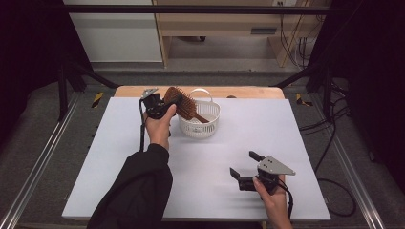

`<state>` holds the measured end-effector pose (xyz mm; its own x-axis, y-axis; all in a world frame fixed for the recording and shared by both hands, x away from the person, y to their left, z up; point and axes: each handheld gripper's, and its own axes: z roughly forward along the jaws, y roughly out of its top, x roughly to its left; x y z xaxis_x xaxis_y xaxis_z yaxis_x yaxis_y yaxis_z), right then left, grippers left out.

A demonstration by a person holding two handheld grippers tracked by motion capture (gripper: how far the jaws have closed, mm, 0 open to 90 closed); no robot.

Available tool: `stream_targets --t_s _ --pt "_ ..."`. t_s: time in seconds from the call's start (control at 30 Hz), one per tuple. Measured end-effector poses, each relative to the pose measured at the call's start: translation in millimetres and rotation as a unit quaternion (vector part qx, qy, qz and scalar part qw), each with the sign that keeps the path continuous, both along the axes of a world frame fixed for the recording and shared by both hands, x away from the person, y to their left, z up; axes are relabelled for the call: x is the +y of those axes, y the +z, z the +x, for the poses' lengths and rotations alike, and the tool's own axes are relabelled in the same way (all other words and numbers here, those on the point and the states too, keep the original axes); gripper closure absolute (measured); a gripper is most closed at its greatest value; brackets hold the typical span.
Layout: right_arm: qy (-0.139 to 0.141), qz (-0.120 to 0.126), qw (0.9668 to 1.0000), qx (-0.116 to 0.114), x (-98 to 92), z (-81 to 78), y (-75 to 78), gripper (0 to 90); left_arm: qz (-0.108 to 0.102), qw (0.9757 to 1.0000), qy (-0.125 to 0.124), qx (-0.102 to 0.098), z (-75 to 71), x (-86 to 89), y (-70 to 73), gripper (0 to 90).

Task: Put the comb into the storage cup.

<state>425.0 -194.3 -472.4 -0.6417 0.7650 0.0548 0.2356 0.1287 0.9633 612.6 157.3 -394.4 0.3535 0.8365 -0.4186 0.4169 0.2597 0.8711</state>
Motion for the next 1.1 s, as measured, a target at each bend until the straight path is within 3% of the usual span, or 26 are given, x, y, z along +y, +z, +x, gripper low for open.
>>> stream_targets --t_s 1.1 --pt "0.003 -0.002 1.0000 0.002 0.5 0.5 -0.7 4.4 -0.005 0.9999 0.010 0.004 0.1 4.9 -2.9 42.0"
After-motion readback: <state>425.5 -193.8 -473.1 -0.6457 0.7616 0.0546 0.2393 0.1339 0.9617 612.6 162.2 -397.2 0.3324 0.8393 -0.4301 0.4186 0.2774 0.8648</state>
